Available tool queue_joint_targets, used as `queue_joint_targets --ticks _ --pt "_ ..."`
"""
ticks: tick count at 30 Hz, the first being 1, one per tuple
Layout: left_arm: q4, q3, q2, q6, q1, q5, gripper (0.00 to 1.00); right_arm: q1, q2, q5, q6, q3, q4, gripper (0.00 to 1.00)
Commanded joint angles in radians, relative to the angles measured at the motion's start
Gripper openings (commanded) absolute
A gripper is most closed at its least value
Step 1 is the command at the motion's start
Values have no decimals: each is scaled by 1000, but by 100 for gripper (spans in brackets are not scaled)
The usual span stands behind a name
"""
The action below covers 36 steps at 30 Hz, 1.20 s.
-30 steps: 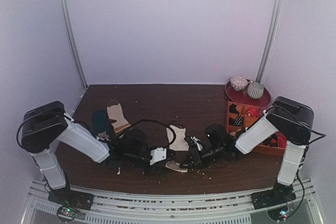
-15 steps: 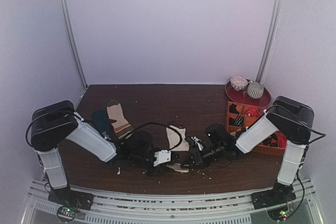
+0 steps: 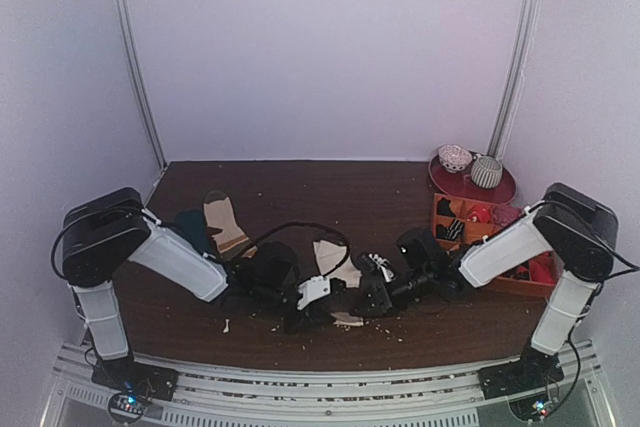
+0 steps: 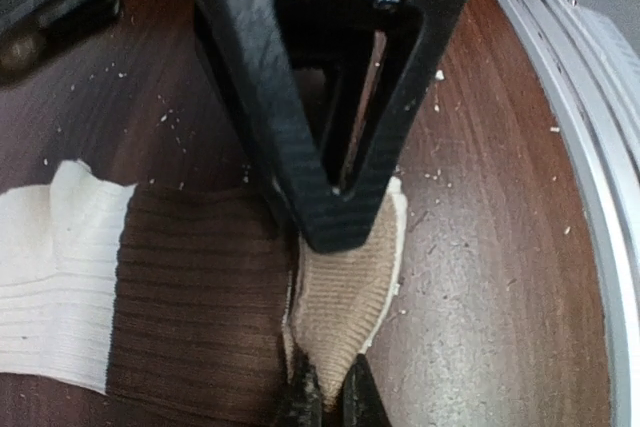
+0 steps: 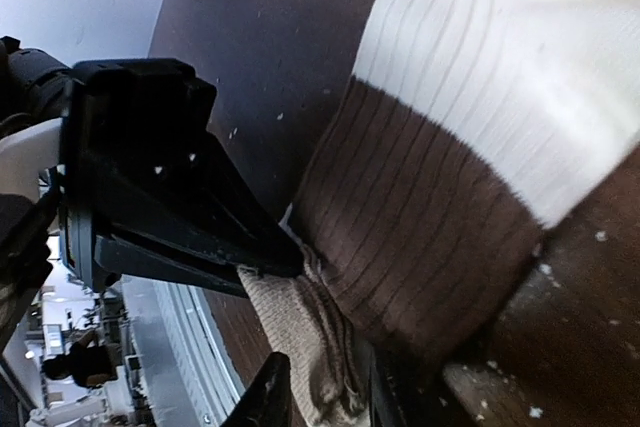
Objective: Roll the socks
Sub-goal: Roll a pair of socks at the center of the board.
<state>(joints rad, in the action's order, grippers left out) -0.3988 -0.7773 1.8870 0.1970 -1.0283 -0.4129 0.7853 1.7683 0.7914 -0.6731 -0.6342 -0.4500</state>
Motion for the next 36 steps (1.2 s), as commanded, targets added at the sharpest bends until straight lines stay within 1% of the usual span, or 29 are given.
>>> queue_joint_targets --ticks 1,3,4,6,8,11,14,20,26,28,34,36 --pt "270 0 41 -223 36 -133 0 0 -173 -182 228 26 85 28" --pt "311 1 53 -291 63 -200 0 11 -281 -249 314 90 -17 30" --pt "320 8 60 -325 78 -241 0 27 -354 -304 404 146 -67 32" --pt "326 26 70 -370 98 -291 0 74 -433 -376 548 216 -137 36" --pt "357 27 85 -381 107 -315 0 127 -452 -417 708 248 -165 37" --pt "400 5 110 -378 113 -328 0 216 -429 -507 911 231 -127 39" --pt "412 -7 128 -376 118 -324 0 247 -382 -517 1012 190 -81 40" --pt "407 -10 140 -374 119 -324 0 273 -285 -485 1108 128 -32 40" --pt "409 -11 141 -367 121 -323 0 284 -206 -418 1119 76 5 38" --pt "414 -11 145 -361 124 -320 0 295 -184 -418 1116 69 15 38" --pt "416 -5 149 -353 128 -320 0 303 -140 -497 1080 59 -7 36" --pt "416 -5 149 -352 128 -321 0 302 -126 -539 1063 49 -2 33"
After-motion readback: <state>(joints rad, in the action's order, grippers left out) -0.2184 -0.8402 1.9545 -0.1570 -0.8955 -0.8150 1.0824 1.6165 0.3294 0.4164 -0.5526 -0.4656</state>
